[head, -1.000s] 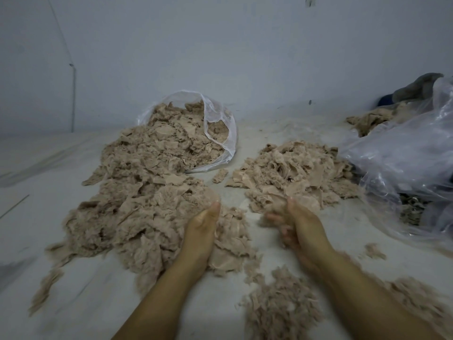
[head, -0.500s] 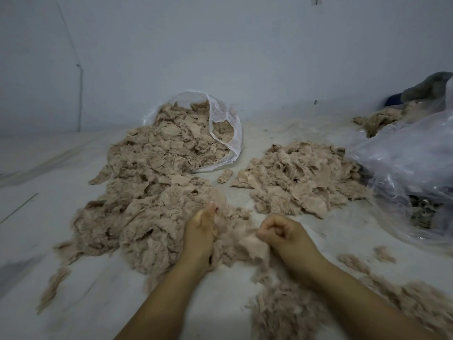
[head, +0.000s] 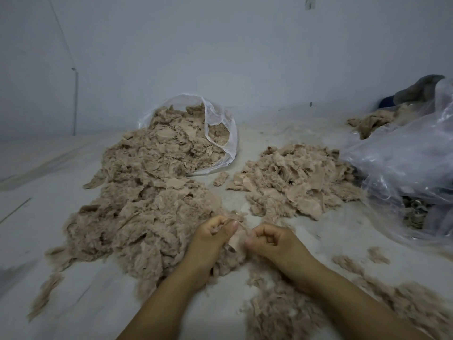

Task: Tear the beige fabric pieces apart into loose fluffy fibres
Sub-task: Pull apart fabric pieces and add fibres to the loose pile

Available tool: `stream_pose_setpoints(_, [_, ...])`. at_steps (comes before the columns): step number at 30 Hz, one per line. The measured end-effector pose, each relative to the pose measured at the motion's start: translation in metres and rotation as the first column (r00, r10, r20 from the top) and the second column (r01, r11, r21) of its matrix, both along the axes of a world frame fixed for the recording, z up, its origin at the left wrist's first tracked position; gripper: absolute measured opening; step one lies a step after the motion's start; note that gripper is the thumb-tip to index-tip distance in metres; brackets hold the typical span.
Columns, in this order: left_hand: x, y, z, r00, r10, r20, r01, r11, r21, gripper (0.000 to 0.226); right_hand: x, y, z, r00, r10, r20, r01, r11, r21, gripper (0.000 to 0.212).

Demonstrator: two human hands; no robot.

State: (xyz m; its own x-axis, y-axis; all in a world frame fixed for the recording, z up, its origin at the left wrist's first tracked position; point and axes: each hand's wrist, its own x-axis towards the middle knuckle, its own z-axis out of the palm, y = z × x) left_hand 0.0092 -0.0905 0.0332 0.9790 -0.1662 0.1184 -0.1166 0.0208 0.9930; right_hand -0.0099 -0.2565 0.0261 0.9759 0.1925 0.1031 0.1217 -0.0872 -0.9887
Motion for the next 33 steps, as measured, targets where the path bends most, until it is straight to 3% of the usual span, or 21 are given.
stream_pose_setpoints(5, [0.004,0.003,0.001,0.992,0.112,-0.052,-0.115,0.992,-0.047,0.022,0.003,-0.005,0.004,1.0,-0.009,-0.019,0.007,0.993,-0.116,0.024])
stream_pose_setpoints(9, [0.003,-0.002,-0.002,0.985,0.17,-0.034,-0.169,0.985,0.025,0.032,0.002,-0.009,0.014,0.98,0.175,-0.099,-0.192,0.96,-0.203,0.026])
stream_pose_setpoints(12, [0.009,0.002,0.0,0.962,0.264,-0.076,-0.268,0.963,-0.042,0.014,0.0,-0.021,0.019,0.915,0.356,-0.19,-0.397,0.881,-0.257,0.025])
stream_pose_setpoints(15, [0.017,0.017,0.002,0.922,0.387,-0.027,-0.388,0.92,-0.053,0.013,-0.005,-0.03,0.019,0.847,0.474,-0.241,-0.528,0.799,-0.286,0.01])
stream_pose_setpoints(17, [0.01,0.014,0.004,0.955,0.296,0.007,-0.295,0.954,-0.052,0.01,-0.005,-0.027,0.019,0.885,0.426,-0.19,-0.463,0.847,-0.262,0.01])
stream_pose_setpoints(20, [0.0,-0.001,0.003,0.993,0.097,0.061,-0.096,0.995,-0.012,0.011,0.001,-0.018,0.015,0.993,0.116,-0.017,-0.116,0.957,-0.267,0.028])
stream_pose_setpoints(21, [-0.002,-0.003,0.002,0.993,0.038,0.109,-0.041,0.999,0.026,0.009,0.003,-0.015,0.01,0.997,0.069,0.03,-0.058,0.961,-0.271,0.021])
stream_pose_setpoints(22, [-0.003,-0.004,0.002,0.988,-0.011,0.156,0.0,0.998,0.067,0.01,0.0,-0.01,0.011,0.997,0.063,0.038,-0.051,0.963,-0.264,0.009])
stream_pose_setpoints(23, [-0.004,-0.003,0.003,0.981,-0.047,0.189,0.029,0.995,0.098,0.014,0.0,-0.008,0.006,0.994,0.098,0.049,-0.083,0.964,-0.252,0.016])
stream_pose_setpoints(24, [-0.005,-0.001,0.005,0.98,-0.059,0.19,0.038,0.993,0.109,0.02,-0.002,-0.006,0.008,0.996,0.087,0.018,-0.082,0.977,-0.196,0.023])
stream_pose_setpoints(26, [-0.005,0.007,0.008,0.987,-0.033,0.159,0.019,0.995,0.093,0.029,0.0,-0.009,0.014,0.996,-0.074,-0.043,0.076,0.996,0.039,0.018])
stream_pose_setpoints(28, [0.002,0.016,0.012,0.989,0.044,0.139,-0.057,0.995,0.086,0.033,0.006,-0.017,0.02,0.961,-0.21,-0.178,0.259,0.906,0.333,0.035])
stream_pose_setpoints(29, [0.006,0.021,0.014,0.989,0.081,0.121,-0.091,0.992,0.081,0.03,0.007,-0.019,0.019,0.949,-0.204,-0.238,0.287,0.873,0.395,0.039])
stream_pose_setpoints(31, [0.011,0.028,0.019,0.988,0.101,0.12,-0.116,0.986,0.119,0.023,0.005,-0.019,0.013,0.959,-0.135,-0.248,0.2,0.946,0.257,0.04])
stream_pose_setpoints(33, [0.012,0.038,0.022,0.972,0.026,0.234,-0.104,0.94,0.326,0.021,-0.005,-0.012,0.005,0.993,-0.017,-0.12,0.004,0.994,-0.106,0.024])
